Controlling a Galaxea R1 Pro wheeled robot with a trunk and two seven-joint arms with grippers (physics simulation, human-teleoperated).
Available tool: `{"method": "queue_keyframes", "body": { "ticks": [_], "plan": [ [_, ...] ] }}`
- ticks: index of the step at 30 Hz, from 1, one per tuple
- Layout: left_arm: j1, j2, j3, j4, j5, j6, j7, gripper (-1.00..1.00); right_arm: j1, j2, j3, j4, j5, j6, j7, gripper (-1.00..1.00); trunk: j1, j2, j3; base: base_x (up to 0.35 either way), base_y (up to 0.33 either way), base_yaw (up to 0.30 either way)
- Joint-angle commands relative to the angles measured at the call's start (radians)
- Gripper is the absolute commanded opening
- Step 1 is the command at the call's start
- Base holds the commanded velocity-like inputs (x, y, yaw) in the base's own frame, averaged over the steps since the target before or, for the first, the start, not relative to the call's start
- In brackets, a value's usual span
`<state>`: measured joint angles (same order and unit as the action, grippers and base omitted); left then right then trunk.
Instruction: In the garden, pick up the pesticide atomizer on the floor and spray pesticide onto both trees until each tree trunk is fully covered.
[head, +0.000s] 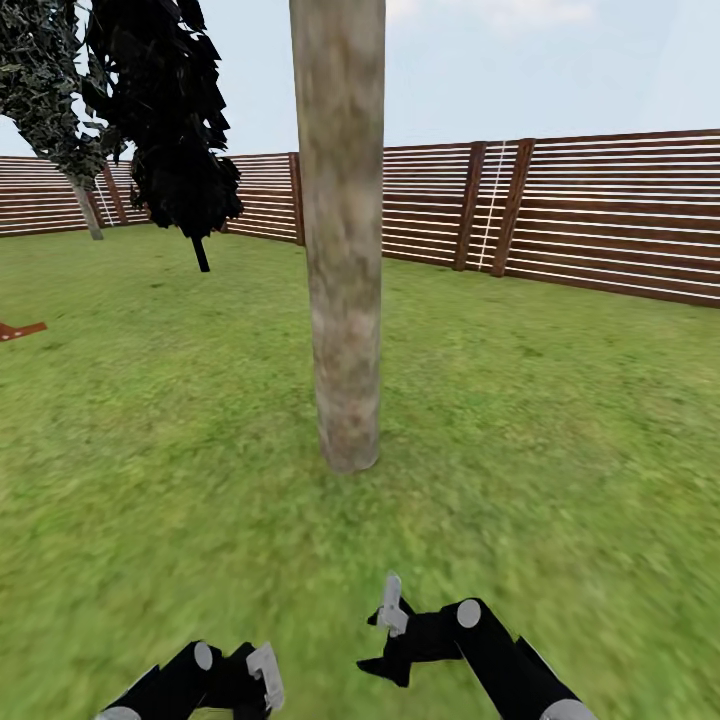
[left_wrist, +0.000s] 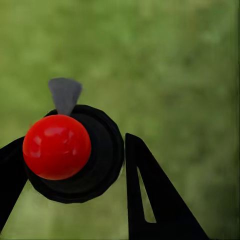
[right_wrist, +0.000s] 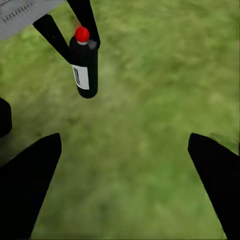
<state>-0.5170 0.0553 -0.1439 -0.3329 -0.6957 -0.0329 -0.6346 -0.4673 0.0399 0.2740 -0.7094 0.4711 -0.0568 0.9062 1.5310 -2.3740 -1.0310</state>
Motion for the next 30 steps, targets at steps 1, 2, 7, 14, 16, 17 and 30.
{"method": "queue_keyframes", "body": {
  "ticks": [1,2,7,14,16,17,30],
  "plan": [
    [0.000,-0.002,0.000,-0.005,-0.003,0.001,-0.003,-1.00,-0.005,0.001,0.005,0.000,0.000,0.005,0.000,-1.00,0.000,0.000,0.000,0.000,0.000,0.000],
    [0.000,-0.005,0.000,-0.007,-0.009,0.002,-0.005,-1.00,-0.008,0.002,0.007,-0.001,0.000,0.008,0.001,-1.00,0.000,0.000,0.000,0.000,0.000,0.000],
    [-0.006,-0.045,0.000,-0.010,-0.082,0.002,-0.023,-1.00,-0.032,0.013,0.011,-0.005,0.001,0.085,0.002,-1.00,0.000,0.000,0.000,0.000,0.000,0.000],
    [-0.024,-0.067,0.000,-0.104,-0.100,0.001,-0.150,-1.00,-0.045,0.038,0.051,-0.018,0.003,0.140,0.001,-1.00,0.000,0.000,0.000,0.000,0.000,0.000],
    [-0.024,-0.081,0.000,-0.115,-0.099,0.000,-0.163,-1.00,-0.045,0.041,0.054,-0.018,0.003,0.141,0.000,-1.00,0.000,0.000,0.000,0.000,0.000,0.000],
    [-0.025,-0.086,0.000,-0.116,-0.099,0.000,-0.167,-1.00,-0.045,0.042,0.054,-0.018,0.003,0.141,0.000,-1.00,0.000,0.000,0.000,0.000,0.000,0.000],
    [-0.025,-0.110,0.001,-0.130,-0.094,-0.014,-0.228,-1.00,-0.045,0.043,0.055,-0.018,0.003,0.140,0.000,-1.00,0.000,0.000,0.000,0.000,0.000,0.000]
  ]
}}
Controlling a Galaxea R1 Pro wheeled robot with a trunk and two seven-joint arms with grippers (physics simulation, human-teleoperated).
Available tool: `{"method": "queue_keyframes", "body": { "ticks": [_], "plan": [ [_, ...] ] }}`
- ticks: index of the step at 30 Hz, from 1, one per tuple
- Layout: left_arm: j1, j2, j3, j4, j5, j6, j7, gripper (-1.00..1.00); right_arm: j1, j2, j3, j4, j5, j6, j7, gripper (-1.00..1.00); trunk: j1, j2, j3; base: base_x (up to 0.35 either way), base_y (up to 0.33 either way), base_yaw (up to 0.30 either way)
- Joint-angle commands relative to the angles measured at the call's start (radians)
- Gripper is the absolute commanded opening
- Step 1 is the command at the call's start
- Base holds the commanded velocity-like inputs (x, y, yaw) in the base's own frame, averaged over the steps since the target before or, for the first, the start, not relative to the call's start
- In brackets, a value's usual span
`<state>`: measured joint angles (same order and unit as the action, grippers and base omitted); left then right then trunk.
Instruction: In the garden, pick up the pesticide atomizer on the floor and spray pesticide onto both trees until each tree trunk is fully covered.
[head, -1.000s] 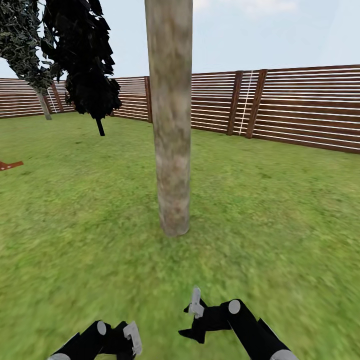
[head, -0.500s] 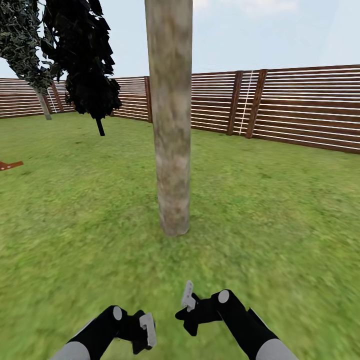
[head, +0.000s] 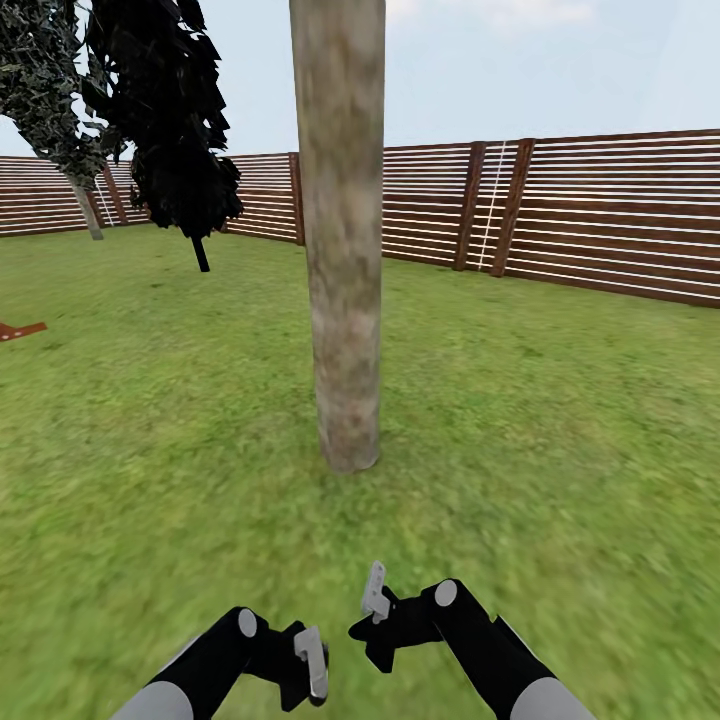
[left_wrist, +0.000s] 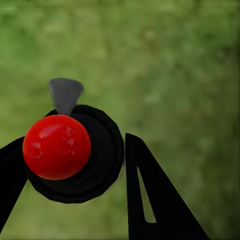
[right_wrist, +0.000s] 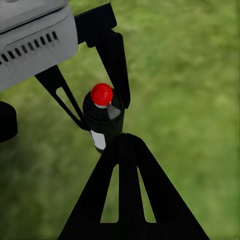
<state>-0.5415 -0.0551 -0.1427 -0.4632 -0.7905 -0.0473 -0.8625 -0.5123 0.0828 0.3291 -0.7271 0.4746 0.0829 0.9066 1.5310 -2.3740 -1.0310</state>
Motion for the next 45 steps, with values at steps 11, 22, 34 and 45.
{"method": "queue_keyframes", "body": {
  "ticks": [11,22,34,45],
  "plan": [
    [0.000,-0.017,0.002,-0.002,0.007,-0.002,-0.043,-1.00,0.000,0.000,0.000,0.002,0.000,0.000,0.000,-1.00,0.000,0.000,0.000,0.000,0.000,0.000],
    [-0.002,-0.045,0.003,-0.003,0.018,-0.003,-0.044,-1.00,0.000,0.000,0.001,0.002,-0.001,0.000,0.000,-1.00,0.000,0.000,0.000,0.000,0.000,0.000],
    [-0.002,-0.040,0.008,-0.029,0.058,-0.040,-0.097,-1.00,0.000,0.000,0.001,0.002,0.000,0.000,0.000,-1.00,0.000,0.000,0.000,0.000,0.000,0.000],
    [-0.003,-0.046,0.008,-0.032,0.060,-0.039,-0.099,-1.00,0.000,0.000,0.001,0.003,-0.001,0.000,0.000,-1.00,0.000,0.000,0.000,0.000,0.000,0.000]
  ]
}}
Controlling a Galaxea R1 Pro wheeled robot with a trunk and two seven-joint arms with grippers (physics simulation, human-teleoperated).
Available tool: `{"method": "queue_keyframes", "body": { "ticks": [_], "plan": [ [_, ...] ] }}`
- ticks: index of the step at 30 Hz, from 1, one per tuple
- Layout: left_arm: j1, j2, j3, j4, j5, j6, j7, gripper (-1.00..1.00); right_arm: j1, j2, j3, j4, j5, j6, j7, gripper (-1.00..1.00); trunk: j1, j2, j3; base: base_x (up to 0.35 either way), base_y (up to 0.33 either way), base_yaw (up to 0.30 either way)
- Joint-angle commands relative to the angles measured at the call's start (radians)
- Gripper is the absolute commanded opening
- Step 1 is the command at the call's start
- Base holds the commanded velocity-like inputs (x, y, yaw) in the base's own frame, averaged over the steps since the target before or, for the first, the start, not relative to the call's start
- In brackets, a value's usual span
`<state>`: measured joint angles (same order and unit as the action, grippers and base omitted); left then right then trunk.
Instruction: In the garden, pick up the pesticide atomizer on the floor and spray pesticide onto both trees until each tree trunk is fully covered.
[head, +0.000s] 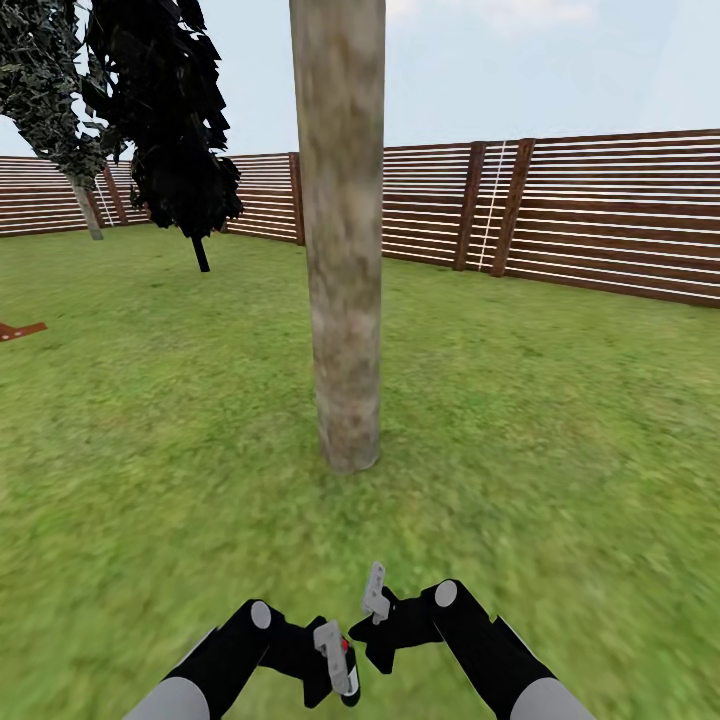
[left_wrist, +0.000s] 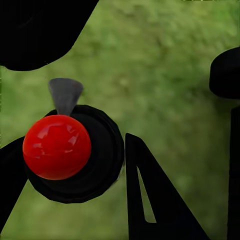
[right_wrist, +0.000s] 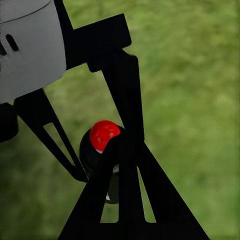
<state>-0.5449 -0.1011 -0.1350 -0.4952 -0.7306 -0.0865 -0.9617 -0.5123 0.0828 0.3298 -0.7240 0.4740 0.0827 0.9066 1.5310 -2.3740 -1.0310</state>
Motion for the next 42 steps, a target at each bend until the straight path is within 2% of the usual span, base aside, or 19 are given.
{"method": "queue_keyframes", "body": {
  "ticks": [1,8,16,21,23,27,29,30,31,32,34,35,36,37,38,39,40,41,42],
  "plan": [
    [-0.001,0.000,0.000,0.000,0.000,0.000,0.000,-1.00,0.000,0.000,0.000,0.000,0.000,0.000,0.000,-1.00,0.000,0.000,0.000,0.000,0.000,0.000],
    [0.000,0.001,0.004,-0.046,0.001,0.002,-0.004,-1.00,0.000,0.000,0.000,0.000,0.000,-0.001,0.000,-1.00,0.000,0.000,0.000,0.000,0.000,0.000],
    [0.002,0.002,0.005,-0.048,0.001,0.002,-0.005,-1.00,0.000,0.000,0.000,0.000,0.000,-0.001,0.000,-1.00,0.000,0.000,0.000,0.000,0.000,0.000],
    [0.009,0.015,0.002,-0.038,0.001,0.000,-0.003,-1.00,0.000,0.000,0.000,0.001,0.000,-0.001,0.000,-1.00,0.000,0.000,0.000,0.000,0.000,0.000],
    [0.011,0.040,0.002,-0.035,-0.001,-0.002,-0.002,-1.00,0.000,0.000,0.000,0.002,0.000,-0.001,0.000,-1.00,0.000,0.000,0.000,0.000,0.000,0.000],
    [0.014,0.125,0.004,-0.030,0.000,0.004,0.007,-1.00,0.000,0.000,0.000,0.005,0.000,-0.002,0.000,-1.00,0.000,0.000,0.000,0.000,0.000,0.000],
    [0.014,0.147,0.016,-0.029,0.000,0.010,0.011,-1.00,0.000,-0.001,-0.001,0.006,0.000,-0.003,0.000,-1.00,0.000,0.000,0.000,0.000,0.000,0.000],
    [0.014,0.156,0.047,-0.028,-0.001,0.014,0.015,-1.00,0.000,-0.001,-0.003,0.007,0.000,-0.004,-0.001,1.00,0.000,0.000,0.000,0.000,0.000,0.000],
    [0.015,0.164,0.088,-0.028,-0.001,0.017,0.020,-1.00,0.000,-0.003,-0.005,0.008,-0.001,-0.004,-0.002,1.00,0.000,0.000,0.000,0.000,0.000,0.000],
    [0.014,0.176,0.154,-0.028,-0.003,0.026,0.029,-1.00,0.000,-0.007,-0.007,0.009,-0.003,-0.005,-0.005,1.00,0.000,0.000,0.000,0.000,0.000,0.000],
    [0.015,0.210,0.262,-0.029,-0.003,0.058,0.051,-1.00,0.000,-0.012,-0.010,0.009,-0.005,-0.007,-0.013,1.00,0.000,0.000,0.000,0.000,0.000,0.000],
    [0.016,0.222,0.298,-0.029,-0.003,0.072,0.054,-1.00,0.001,-0.015,-0.020,0.011,-0.006,-0.009,-0.031,1.00,0.000,0.000,0.000,0.000,0.000,0.000],
    [0.023,0.228,0.325,-0.028,-0.003,0.081,0.061,-1.00,0.001,-0.018,-0.057,0.020,-0.008,-0.011,-0.073,1.00,0.000,0.000,0.000,0.000,0.000,0.000],
    [0.036,0.230,0.351,-0.028,-0.002,0.086,0.083,-1.00,0.002,-0.020,-0.138,0.044,-0.012,-0.012,-0.139,1.00,0.000,0.000,0.000,0.000,0.000,0.000],
    [0.046,0.228,0.388,-0.027,-0.001,0.094,0.131,-1.00,0.003,-0.020,-0.248,0.082,-0.019,-0.018,-0.206,1.00,0.000,0.000,0.000,0.000,0.000,0.000],
    [0.050,0.225,0.419,-0.027,0.000,0.103,0.172,-1.00,0.004,-0.020,-0.319,0.109,-0.023,-0.027,-0.241,1.00,0.000,0.000,0.000,0.000,0.000,0.000],
    [0.053,0.220,0.475,-0.020,0.002,0.119,0.248,-1.00,0.004,-0.021,-0.414,0.154,-0.026,-0.055,-0.278,1.00,0.000,0.000,0.000,0.000,0.000,0.000],
    [0.056,0.206,0.552,0.005,0.008,0.130,0.354,-1.00,0.005,-0.022,-0.512,0.217,-0.028,-0.125,-0.318,1.00,0.000,0.000,0.000,0.000,0.000,0.000],
    [0.056,0.192,0.601,0.027,0.019,0.134,0.437,-1.00,0.006,-0.023,-0.569,0.263,-0.028,-0.197,-0.366,1.00,0.000,0.000,0.000,0.000,0.000,0.000]
  ]
}}
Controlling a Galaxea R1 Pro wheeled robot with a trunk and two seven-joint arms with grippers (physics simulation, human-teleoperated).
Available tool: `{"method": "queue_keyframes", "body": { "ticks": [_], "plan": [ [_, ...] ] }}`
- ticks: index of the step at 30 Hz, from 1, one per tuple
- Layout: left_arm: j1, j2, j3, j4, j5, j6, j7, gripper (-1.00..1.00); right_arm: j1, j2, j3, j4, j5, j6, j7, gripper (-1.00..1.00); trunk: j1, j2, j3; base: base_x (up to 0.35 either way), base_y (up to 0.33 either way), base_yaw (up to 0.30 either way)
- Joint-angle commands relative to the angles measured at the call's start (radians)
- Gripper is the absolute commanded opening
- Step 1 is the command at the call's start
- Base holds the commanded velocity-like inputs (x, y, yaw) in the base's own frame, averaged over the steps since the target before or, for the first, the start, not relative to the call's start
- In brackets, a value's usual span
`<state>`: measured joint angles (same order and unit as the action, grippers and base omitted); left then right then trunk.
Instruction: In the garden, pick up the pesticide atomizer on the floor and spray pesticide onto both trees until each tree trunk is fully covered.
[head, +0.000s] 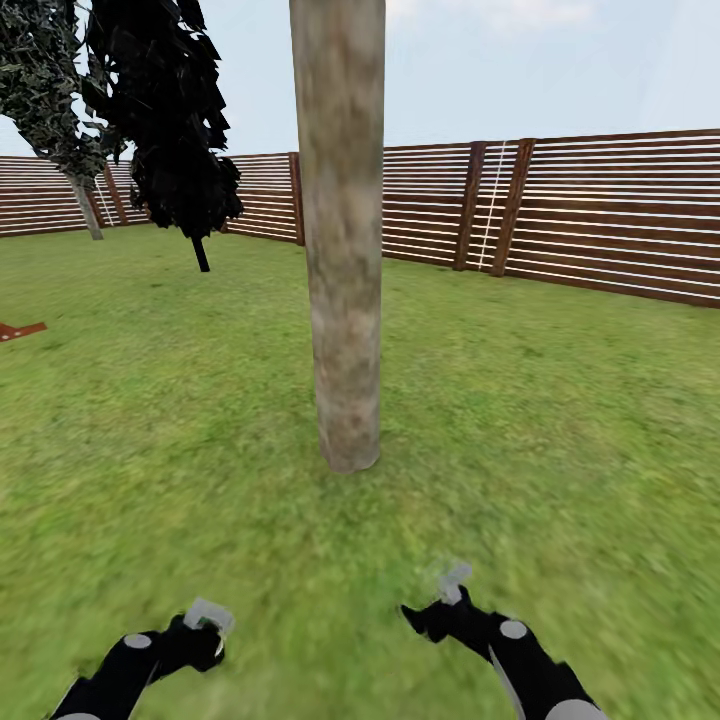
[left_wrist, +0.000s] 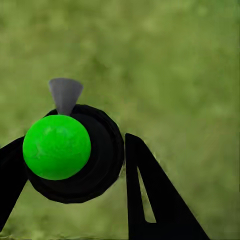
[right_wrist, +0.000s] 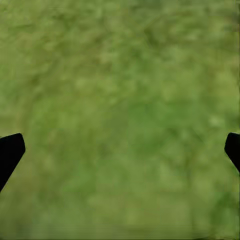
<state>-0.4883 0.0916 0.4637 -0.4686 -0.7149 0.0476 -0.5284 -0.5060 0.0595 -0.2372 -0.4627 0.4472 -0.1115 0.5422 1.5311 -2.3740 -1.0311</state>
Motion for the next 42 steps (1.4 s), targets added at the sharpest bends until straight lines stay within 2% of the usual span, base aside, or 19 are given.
{"method": "queue_keyframes", "body": {
  "ticks": [1,2,3,4,5,6,8,11,13,15,17,19,21,23,34,37,39,42],
  "plan": [
    [0.000,-0.026,0.041,0.020,0.021,0.003,0.122,-1.00,0.002,-0.006,-0.057,0.048,0.000,-0.109,-0.105,1.00,0.000,0.000,0.000,0.000,0.000,0.000],
    [0.000,-0.040,0.052,0.025,0.031,0.003,0.182,-1.00,0.007,-0.009,-0.073,0.066,0.000,-0.161,-0.170,1.00,0.000,0.000,0.000,0.000,0.000,0.000],
    [0.000,-0.065,0.060,0.032,0.049,0.004,0.274,-1.00,0.025,-0.011,-0.086,0.098,0.001,-0.234,-0.277,1.00,0.000,0.000,0.000,0.000,0.000,0.000],
    [0.000,-0.081,0.063,0.038,0.057,0.004,0.329,-1.00,0.039,-0.013,-0.091,0.117,0.002,-0.277,-0.344,1.00,0.000,0.000,0.000,0.000,0.000,0.000],
    [0.000,-0.112,0.062,0.048,0.064,0.007,0.408,-1.00,0.055,-0.019,-0.096,0.142,0.004,-0.344,-0.450,1.00,0.000,0.000,0.000,0.000,0.000,0.000],
    [0.000,-0.130,0.061,0.051,0.066,0.010,0.436,-1.00,0.060,-0.023,-0.097,0.150,0.005,-0.370,-0.492,1.00,0.000,0.000,0.000,0.000,0.000,0.000],
    [-0.001,-0.147,0.058,0.052,0.068,0.040,0.457,-1.00,0.064,-0.026,-0.098,0.156,0.006,-0.389,-0.526,1.00,0.000,0.000,0.000,0.032,0.000,0.000],
    [-0.009,-0.152,0.059,0.042,0.071,0.132,0.462,-1.00,0.066,-0.027,-0.098,0.155,0.006,-0.395,-0.537,1.00,0.000,0.000,0.000,0.234,0.000,0.000],
    [-0.012,-0.153,0.060,0.041,0.072,0.150,0.462,-1.00,0.066,-0.027,-0.100,0.131,0.004,-0.400,-0.541,1.00,0.000,0.000,0.000,0.313,0.000,0.000],
    [-0.013,-0.152,0.063,0.041,0.076,0.156,0.462,-1.00,0.066,-0.027,-0.099,0.043,0.004,-0.402,-0.541,1.00,0.000,0.000,0.000,0.332,0.000,0.000],
    [-0.013,-0.151,0.066,0.041,0.078,0.160,0.461,-1.00,0.066,-0.029,-0.101,0.019,0.002,-0.402,-0.542,1.00,0.000,0.000,0.000,0.337,0.000,0.000],
    [-0.013,-0.152,0.066,0.041,0.078,0.163,0.461,-1.00,0.067,-0.050,-0.102,0.062,0.001,-0.400,-0.543,1.00,0.000,0.000,0.000,0.338,0.000,0.000],
    [-0.013,-0.152,0.066,0.041,0.078,0.164,0.461,-1.00,0.068,-0.085,-0.102,0.165,-0.001,-0.400,-0.544,1.00,0.000,0.000,0.000,0.338,0.000,0.000],
    [-0.013,-0.152,0.066,0.042,0.079,0.165,0.461,-1.00,0.068,-0.101,-0.102,0.244,-0.003,-0.400,-0.545,1.00,0.000,0.000,0.000,0.325,0.000,0.000],
    [-0.015,-0.148,0.067,0.040,0.080,0.196,0.462,-1.00,0.069,-0.107,-0.103,0.272,-0.005,-0.399,-0.544,1.00,0.000,0.000,0.000,0.111,0.000,-0.226],
    [-0.019,-0.144,0.065,0.041,0.124,0.202,0.461,-1.00,0.068,-0.106,-0.103,0.272,-0.005,-0.399,-0.544,1.00,0.000,0.000,0.000,0.001,0.000,-0.288],
    [-0.023,-0.143,0.062,0.039,0.144,0.232,0.454,-1.00,0.069,-0.106,-0.103,0.275,-0.005,-0.400,-0.544,1.00,0.000,0.000,0.000,0.000,0.000,-0.288],
    [-0.069,-0.143,0.055,0.037,0.151,0.305,0.377,-1.00,0.069,-0.106,-0.104,0.276,-0.005,-0.400,-0.544,1.00,0.000,0.000,0.000,0.000,0.000,-0.288]
  ]
}}
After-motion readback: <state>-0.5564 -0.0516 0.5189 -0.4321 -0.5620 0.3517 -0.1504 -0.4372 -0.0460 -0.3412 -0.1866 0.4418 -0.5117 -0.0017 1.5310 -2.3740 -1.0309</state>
